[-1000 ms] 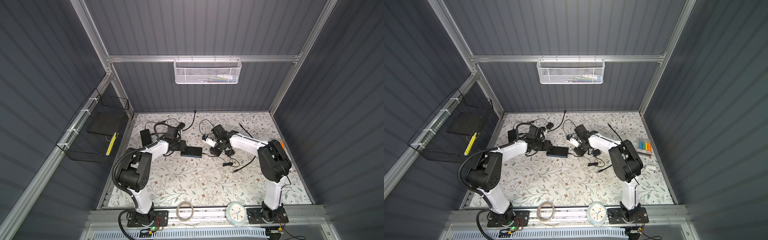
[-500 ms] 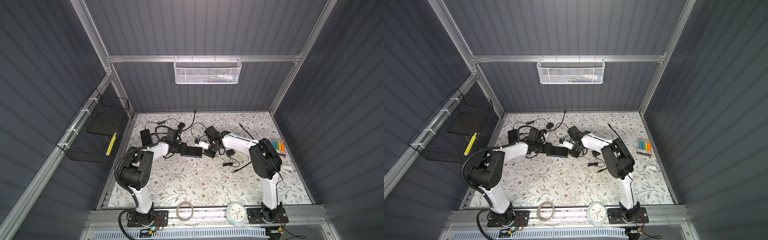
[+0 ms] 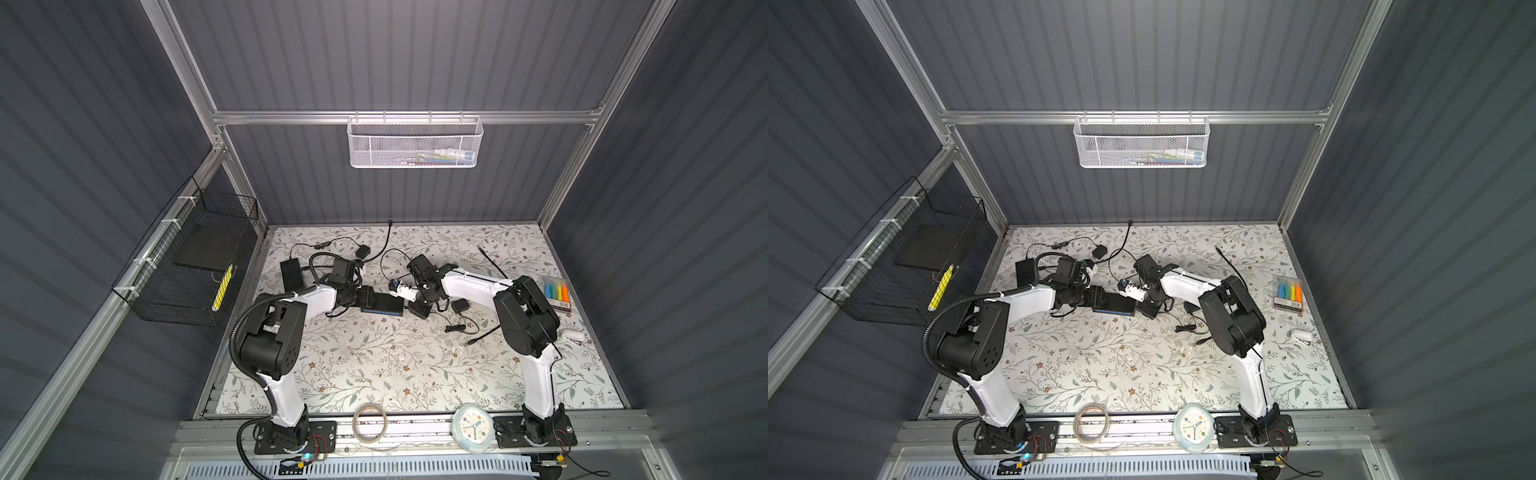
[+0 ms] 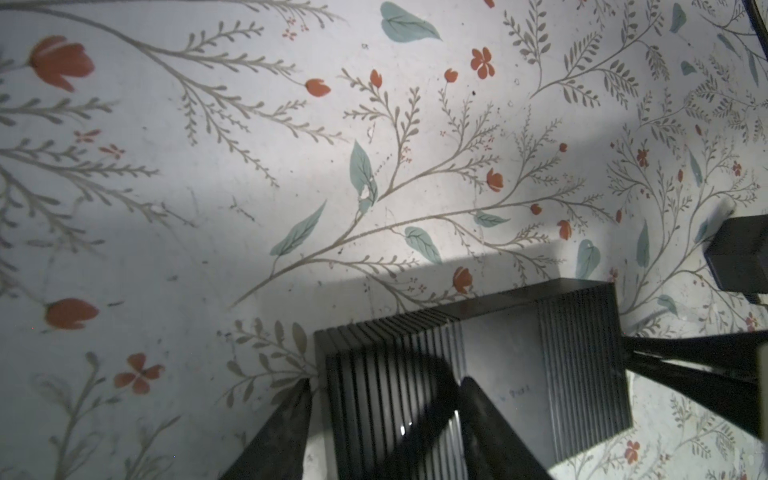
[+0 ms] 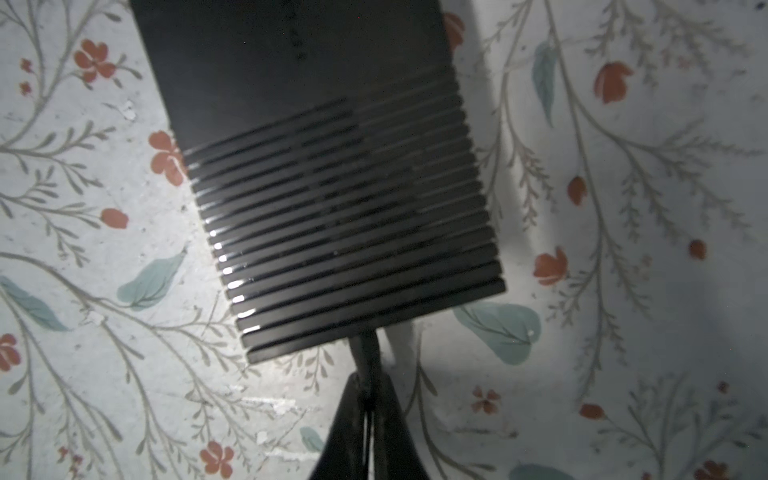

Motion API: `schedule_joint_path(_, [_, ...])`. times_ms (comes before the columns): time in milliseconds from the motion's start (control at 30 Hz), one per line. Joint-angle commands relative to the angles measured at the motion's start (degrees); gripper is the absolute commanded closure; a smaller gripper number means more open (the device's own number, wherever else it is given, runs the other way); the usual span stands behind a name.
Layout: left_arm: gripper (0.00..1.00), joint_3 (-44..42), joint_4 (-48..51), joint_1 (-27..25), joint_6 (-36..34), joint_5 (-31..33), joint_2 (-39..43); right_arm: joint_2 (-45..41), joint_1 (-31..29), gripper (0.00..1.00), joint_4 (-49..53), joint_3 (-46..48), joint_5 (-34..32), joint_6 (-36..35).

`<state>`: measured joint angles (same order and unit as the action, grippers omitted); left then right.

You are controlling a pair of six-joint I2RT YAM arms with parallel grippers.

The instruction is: Insert the plug into the switch port

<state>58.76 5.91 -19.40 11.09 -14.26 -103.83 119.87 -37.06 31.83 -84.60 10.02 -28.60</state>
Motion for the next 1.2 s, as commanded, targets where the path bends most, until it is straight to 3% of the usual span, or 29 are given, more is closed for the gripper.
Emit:
schedule_joint_path(0, [0.43,-0.4,0.1,0.3,-0.8,-1.5,-1.5,1.0,-0.8,0.94,0.0,-1.9,0.3,-0.3])
schedule_joint_path(1167, [0.48,-2.3,-2.8,-3.9,3.8,-0.9,-4.3,0.3,-4.3,1.0,-3.7,-4.8,1.2,6.7])
